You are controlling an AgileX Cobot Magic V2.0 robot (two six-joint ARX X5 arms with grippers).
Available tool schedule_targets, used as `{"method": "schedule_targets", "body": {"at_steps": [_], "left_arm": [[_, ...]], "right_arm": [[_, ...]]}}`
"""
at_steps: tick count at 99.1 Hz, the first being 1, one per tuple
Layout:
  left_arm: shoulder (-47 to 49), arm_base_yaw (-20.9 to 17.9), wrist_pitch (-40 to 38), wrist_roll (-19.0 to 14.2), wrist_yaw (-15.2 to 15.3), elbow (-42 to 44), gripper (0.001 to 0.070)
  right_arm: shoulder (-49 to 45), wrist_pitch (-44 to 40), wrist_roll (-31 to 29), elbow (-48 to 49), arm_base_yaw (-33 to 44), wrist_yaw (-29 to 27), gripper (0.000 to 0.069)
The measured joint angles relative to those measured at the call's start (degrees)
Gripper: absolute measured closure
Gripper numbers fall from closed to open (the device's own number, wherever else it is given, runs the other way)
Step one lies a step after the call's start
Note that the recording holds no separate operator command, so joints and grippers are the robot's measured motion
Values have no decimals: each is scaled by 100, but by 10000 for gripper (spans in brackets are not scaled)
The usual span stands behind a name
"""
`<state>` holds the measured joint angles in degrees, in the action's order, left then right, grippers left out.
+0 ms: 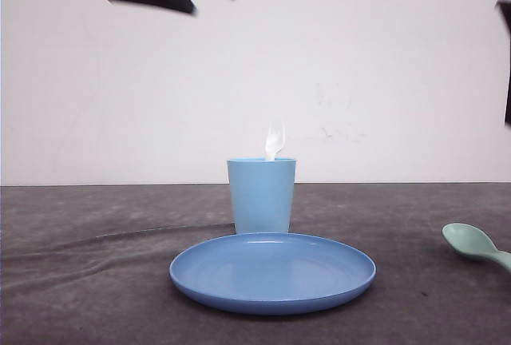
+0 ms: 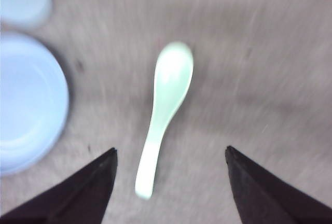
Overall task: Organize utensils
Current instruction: 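Lower the right gripper onto the mint-green spoon and close it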
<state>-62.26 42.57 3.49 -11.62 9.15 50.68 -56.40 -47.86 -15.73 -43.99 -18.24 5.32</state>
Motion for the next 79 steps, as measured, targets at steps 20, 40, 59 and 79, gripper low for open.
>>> {"method": "schedule_targets", "body": {"at_steps": [20,40,59,79], "left_arm": [[909,7,1499,-59,0,0,415],[1246,7,2173,-109,0,0,415],[1250,7,2538,-131,-2,0,415],[1250,7,2699,-131,0,0,415]], "right_arm": [[-752,179,-387,216,-442,-509,278],[-1266,684,-820,343,-896,-713,278],[-1641,931,-1123,356,-1231,-1119,283],[-1921,1110,-1268,365,-1327,-1263,400]]}}
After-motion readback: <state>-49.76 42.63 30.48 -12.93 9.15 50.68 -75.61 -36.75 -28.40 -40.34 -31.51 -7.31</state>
